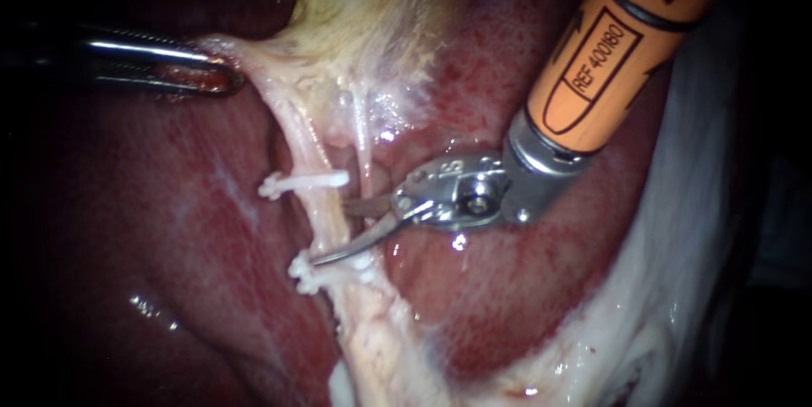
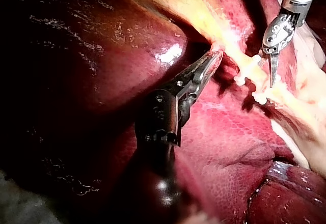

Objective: Go to the cutting position left tube

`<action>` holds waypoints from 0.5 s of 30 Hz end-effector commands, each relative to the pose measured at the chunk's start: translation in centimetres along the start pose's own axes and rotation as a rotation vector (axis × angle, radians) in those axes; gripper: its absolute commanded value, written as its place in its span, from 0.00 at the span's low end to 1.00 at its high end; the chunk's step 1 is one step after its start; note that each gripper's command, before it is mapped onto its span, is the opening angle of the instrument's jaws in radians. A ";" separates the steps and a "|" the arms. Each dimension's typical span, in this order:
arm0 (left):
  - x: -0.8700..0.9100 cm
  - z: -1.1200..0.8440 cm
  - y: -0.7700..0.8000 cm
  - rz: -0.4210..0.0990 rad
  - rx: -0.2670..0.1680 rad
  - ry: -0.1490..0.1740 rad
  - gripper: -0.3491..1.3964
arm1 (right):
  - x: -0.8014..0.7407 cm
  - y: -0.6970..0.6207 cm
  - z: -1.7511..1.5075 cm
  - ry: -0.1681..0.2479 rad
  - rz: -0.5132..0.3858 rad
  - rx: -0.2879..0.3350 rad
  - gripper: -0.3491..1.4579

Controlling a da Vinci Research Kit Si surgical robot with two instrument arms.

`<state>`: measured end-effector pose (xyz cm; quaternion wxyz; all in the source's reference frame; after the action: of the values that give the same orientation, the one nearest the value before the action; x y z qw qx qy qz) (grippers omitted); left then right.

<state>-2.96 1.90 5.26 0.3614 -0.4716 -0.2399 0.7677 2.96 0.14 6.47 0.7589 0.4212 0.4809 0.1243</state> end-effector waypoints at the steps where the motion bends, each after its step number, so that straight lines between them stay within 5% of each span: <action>1: 0.00 0.00 0.00 0.000 -0.001 -0.001 0.00 | 0.02 0.00 0.02 0.004 -0.002 0.003 1.00; 15: -0.01 0.02 0.00 0.001 0.000 -0.001 0.00 | 0.26 0.02 0.32 0.053 0.021 0.037 0.99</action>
<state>-2.97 1.89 5.28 0.3607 -0.4716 -0.2401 0.7680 3.38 0.14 6.37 0.7353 0.4386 0.4984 0.1361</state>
